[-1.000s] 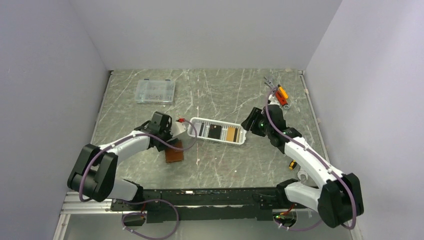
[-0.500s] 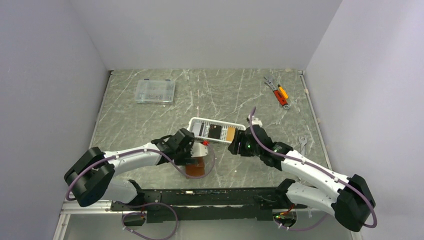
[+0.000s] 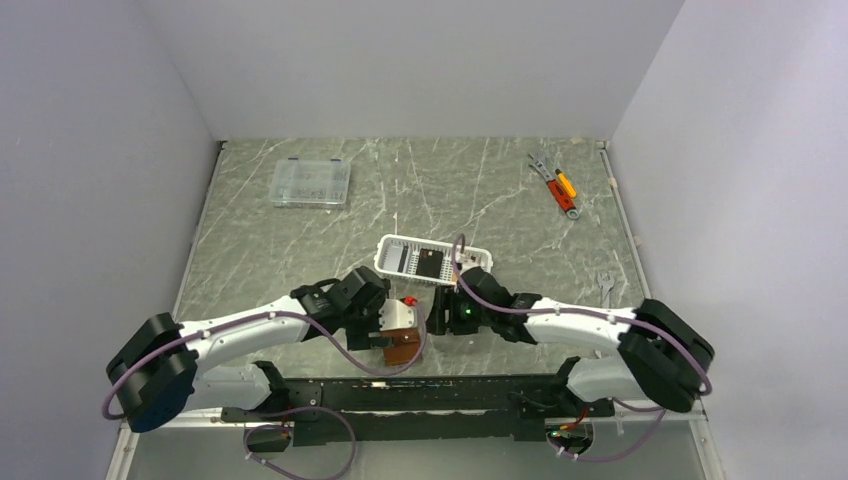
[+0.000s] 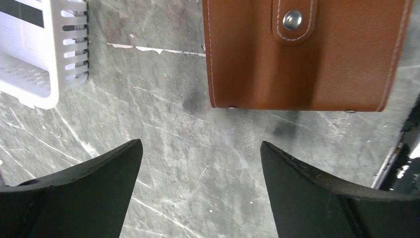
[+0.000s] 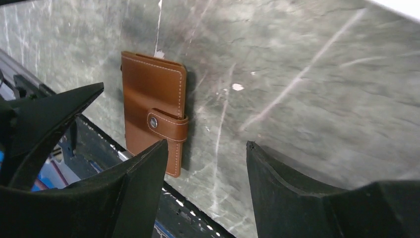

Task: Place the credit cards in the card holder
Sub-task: Move the card holder to the corner of the board, then pick up the card holder from the corner of the board.

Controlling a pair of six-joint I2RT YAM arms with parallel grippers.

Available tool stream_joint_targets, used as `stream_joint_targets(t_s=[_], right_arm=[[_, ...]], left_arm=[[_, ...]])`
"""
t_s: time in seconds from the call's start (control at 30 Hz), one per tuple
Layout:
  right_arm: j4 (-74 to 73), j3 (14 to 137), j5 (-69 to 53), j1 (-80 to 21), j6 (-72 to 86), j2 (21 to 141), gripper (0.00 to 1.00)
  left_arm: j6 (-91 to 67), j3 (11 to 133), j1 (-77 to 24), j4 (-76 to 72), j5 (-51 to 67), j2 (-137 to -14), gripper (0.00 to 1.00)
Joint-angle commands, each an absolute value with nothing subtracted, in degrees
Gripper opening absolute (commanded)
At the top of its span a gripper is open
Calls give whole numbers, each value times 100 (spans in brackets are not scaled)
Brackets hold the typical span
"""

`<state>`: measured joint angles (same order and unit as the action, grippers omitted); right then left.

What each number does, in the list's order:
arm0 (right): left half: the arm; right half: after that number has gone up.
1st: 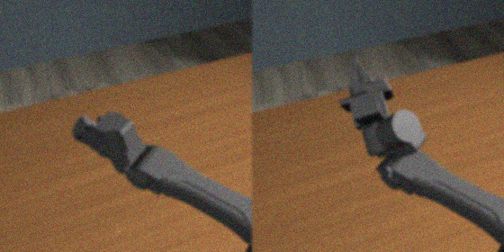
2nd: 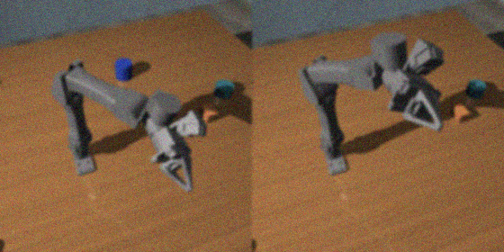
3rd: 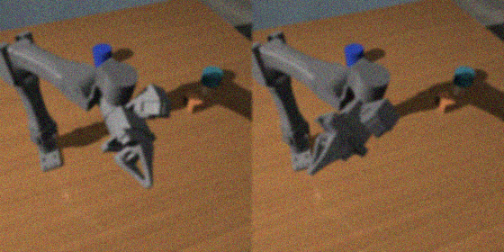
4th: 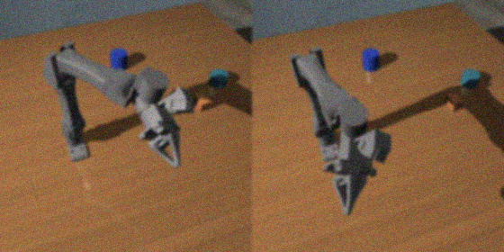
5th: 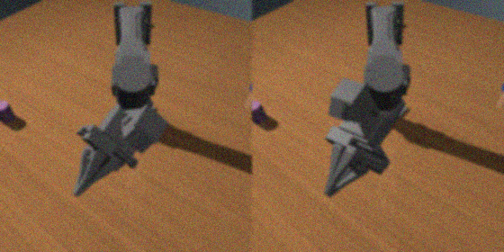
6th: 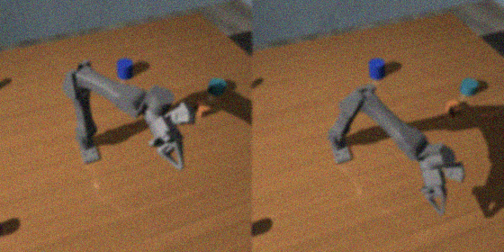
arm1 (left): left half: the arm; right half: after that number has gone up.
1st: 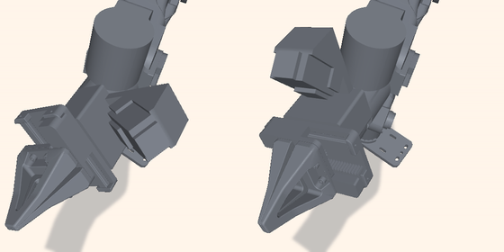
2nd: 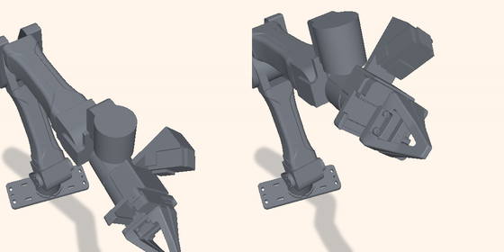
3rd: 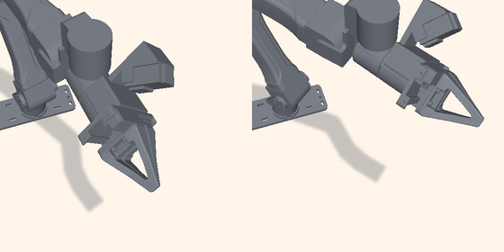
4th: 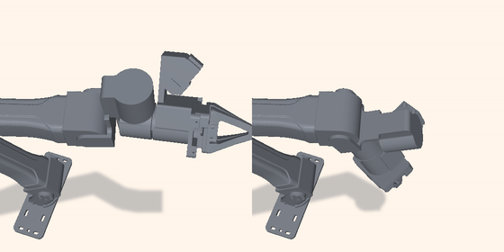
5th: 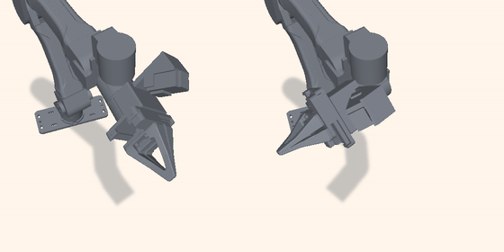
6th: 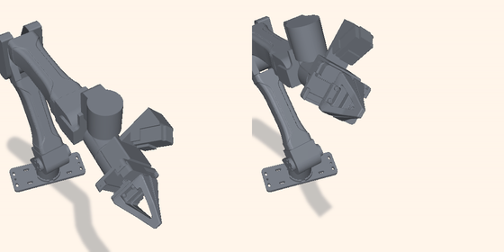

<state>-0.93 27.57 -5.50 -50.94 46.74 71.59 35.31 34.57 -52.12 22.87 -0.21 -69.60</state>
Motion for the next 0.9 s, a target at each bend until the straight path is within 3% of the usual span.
stream_joint_targets(t_s=[0.0, 0.37, 0.57, 0.73, 0.87], right_arm=[[1013, 3020, -999, -5335, 4803, 7770, 62], [1398, 3376, -975, -5708, 5105, 8916, 55], [1576, 3406, -1065, -5746, 5246, 9156, 42], [2039, 3275, -1256, -5740, 5278, 9026, 25], [2421, 3063, -1412, -5732, 5258, 8779, 8]], left_arm=[[3434, 3355, -5150, 2352, 683, -6721, 99], [3951, 2816, -5281, 1304, 714, -6975, 99], [4008, 2964, -5340, 1125, 730, -7413, 99], [3999, 3253, -5405, 1369, 663, -7867, 78], [3943, 3230, -5406, 1308, 785, -7691, 71]])
